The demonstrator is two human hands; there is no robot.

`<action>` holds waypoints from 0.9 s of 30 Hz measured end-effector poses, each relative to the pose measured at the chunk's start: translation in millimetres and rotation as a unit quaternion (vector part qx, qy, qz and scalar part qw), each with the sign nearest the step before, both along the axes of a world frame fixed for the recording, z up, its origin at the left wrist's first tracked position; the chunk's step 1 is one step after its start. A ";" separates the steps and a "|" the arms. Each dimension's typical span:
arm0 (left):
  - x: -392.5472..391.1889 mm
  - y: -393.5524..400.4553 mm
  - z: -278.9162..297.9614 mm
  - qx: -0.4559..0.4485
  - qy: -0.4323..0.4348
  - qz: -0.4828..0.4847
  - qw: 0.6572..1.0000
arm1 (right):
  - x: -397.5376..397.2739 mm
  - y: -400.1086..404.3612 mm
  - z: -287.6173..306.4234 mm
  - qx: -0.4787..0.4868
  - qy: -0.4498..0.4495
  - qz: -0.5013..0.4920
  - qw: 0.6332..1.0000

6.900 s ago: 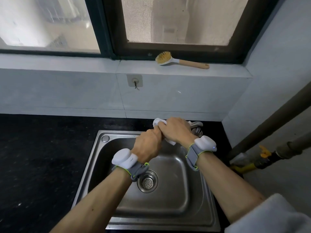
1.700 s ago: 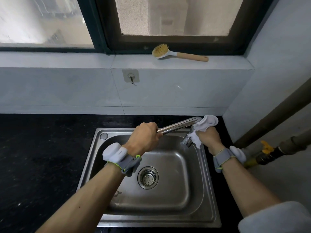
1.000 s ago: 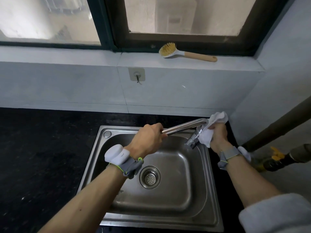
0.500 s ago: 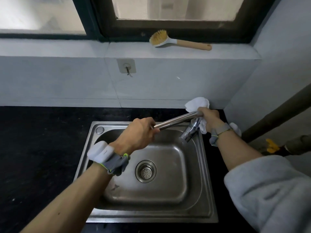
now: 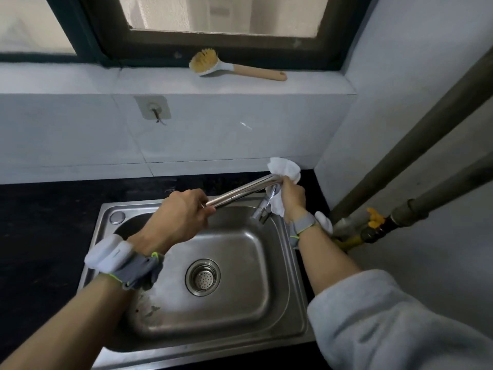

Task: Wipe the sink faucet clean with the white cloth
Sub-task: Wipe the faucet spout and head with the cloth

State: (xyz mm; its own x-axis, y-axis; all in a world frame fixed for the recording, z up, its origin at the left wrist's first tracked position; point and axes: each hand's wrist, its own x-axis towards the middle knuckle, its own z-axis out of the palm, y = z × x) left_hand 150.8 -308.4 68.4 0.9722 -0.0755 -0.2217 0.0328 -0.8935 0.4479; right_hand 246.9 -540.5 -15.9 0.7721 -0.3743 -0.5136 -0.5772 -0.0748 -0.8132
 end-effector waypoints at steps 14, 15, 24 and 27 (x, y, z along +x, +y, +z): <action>8.3 1.8 -6.0 0.005 -0.036 0.038 0.999 | -41.4 20.0 -14.8 0.013 0.001 -0.121 0.993; 8.0 1.9 -6.8 0.003 -0.040 0.041 0.998 | -36.7 18.2 -15.9 0.019 0.002 -0.123 0.992; 4.8 2.4 -9.0 -0.037 -0.053 0.047 0.997 | 8.4 -6.9 -24.7 0.147 -0.017 -0.084 0.985; 4.5 3.4 -8.0 -0.039 -0.050 0.044 0.997 | 20.7 -2.4 -16.9 0.186 -0.033 -0.065 0.980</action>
